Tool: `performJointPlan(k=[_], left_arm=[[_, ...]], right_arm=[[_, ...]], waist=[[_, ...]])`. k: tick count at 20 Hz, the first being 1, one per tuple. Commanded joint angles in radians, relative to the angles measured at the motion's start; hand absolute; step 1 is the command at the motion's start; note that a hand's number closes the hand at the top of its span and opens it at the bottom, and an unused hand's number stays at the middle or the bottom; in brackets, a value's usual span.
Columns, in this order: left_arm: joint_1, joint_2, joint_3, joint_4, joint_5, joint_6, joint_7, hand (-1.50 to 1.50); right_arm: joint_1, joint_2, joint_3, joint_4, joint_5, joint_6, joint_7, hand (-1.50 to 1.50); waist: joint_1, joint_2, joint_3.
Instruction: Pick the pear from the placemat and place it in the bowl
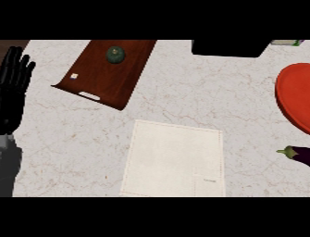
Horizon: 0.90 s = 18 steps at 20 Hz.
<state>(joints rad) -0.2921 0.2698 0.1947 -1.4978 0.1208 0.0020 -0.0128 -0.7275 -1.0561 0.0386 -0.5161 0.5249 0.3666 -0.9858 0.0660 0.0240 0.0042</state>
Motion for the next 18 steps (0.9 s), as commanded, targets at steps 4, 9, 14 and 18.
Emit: performJointPlan(k=[4, 9, 14, 18], left_arm=[[-0.039, 0.030, 0.024, 0.045, 0.015, -0.021, 0.003, 0.00], [-0.008, 0.005, 0.012, 0.035, -0.007, 0.002, -0.014, 0.00], [-0.011, 0.010, 0.016, 0.037, 0.002, -0.013, -0.030, 0.00], [-0.021, 0.021, 0.021, 0.017, 0.009, -0.011, 0.002, 0.00]], right_arm=[[-0.025, 0.119, 0.078, 0.096, 0.065, -0.048, -0.145, 1.50], [-0.056, 0.204, 0.076, 0.240, 0.081, -0.087, -0.049, 1.50], [-0.082, 0.260, 0.064, 0.317, 0.053, 0.003, -0.047, -1.50], [-0.118, 0.282, 0.006, 0.348, -0.029, 0.120, -0.061, -1.50]], waist=[[-0.009, 0.000, 0.000], [-0.006, 0.001, 0.001], [0.000, 0.002, 0.001], [0.002, -0.002, 0.001]])
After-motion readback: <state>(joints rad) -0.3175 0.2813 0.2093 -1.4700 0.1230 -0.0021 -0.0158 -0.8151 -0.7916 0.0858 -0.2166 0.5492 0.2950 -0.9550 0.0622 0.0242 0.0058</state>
